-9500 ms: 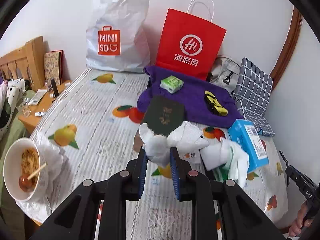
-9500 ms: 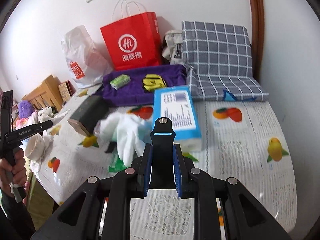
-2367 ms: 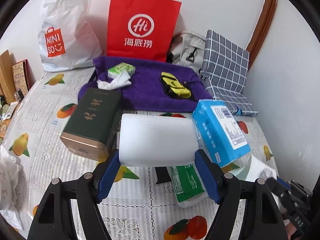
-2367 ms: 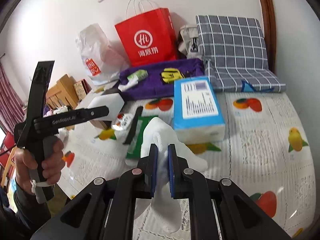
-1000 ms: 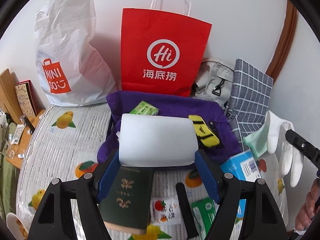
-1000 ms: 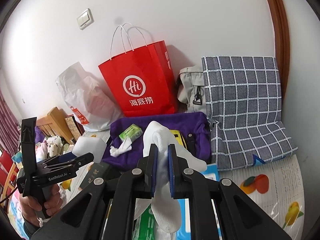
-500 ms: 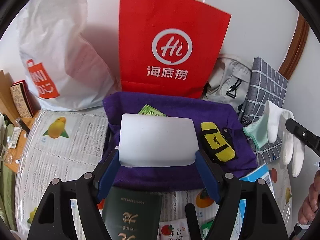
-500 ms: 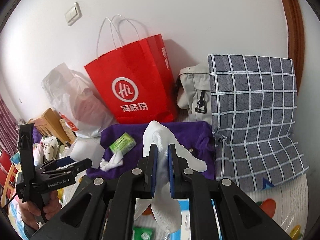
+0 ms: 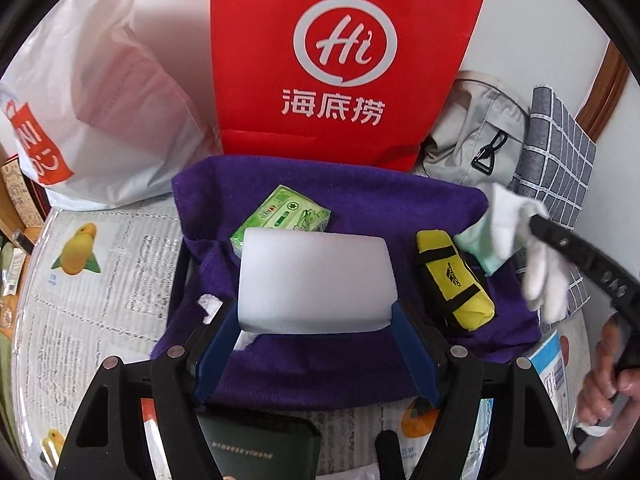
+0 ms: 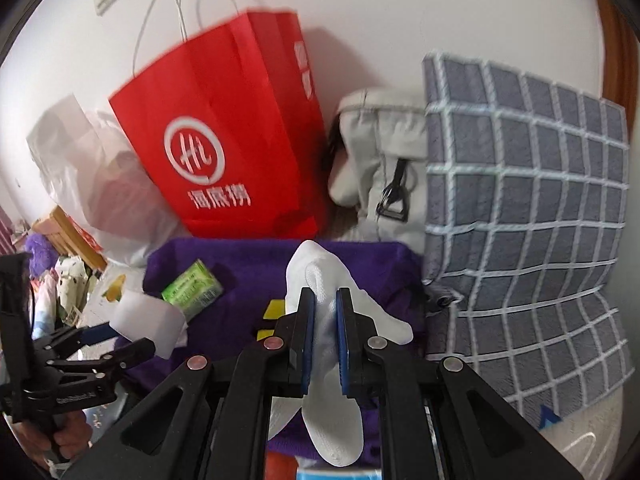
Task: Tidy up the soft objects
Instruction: 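Carry the gloves and foam block over the purple towel with both tools, then lower the gloves and foam block onto the towel and open both tools, then grasp the green packet with the right tool while the left tool withdraws from the towel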
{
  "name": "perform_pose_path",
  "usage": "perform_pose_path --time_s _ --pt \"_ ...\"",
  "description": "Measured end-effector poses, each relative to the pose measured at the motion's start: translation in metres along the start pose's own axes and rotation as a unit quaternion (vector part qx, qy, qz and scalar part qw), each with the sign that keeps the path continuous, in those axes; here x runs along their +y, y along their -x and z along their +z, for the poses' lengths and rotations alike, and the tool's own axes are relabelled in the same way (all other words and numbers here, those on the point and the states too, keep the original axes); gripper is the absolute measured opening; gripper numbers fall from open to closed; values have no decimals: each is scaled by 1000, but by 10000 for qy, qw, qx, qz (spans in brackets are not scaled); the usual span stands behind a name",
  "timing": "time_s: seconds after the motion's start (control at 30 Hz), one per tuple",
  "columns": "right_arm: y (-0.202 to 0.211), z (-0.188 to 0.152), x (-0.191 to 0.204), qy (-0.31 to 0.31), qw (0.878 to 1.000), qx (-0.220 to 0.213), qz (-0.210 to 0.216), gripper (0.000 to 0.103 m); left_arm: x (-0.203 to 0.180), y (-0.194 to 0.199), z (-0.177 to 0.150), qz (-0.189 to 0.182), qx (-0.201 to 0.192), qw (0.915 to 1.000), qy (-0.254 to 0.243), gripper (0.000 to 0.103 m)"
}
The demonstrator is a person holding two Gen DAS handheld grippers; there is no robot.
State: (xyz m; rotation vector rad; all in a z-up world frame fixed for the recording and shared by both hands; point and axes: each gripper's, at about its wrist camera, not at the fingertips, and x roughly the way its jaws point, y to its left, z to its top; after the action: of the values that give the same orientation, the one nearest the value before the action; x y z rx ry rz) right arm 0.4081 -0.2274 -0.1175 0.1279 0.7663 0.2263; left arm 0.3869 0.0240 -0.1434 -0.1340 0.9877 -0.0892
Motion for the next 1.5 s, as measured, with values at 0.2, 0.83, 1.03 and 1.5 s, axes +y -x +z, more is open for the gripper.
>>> perform_pose_path --time_s 0.2,0.83,1.03,1.5 --pt "-31 -7 1 101 9992 388 68 14 -4 -19 -3 -172 249 9995 3 76" --pt "-19 -13 25 611 9962 446 427 62 -8 -36 -4 -441 564 9973 171 81" --pt "15 -21 40 800 9960 155 359 73 -1 -16 -5 -432 468 9976 269 89" --pt "69 -84 56 528 9975 296 375 73 13 47 -41 -138 31 9995 294 88"
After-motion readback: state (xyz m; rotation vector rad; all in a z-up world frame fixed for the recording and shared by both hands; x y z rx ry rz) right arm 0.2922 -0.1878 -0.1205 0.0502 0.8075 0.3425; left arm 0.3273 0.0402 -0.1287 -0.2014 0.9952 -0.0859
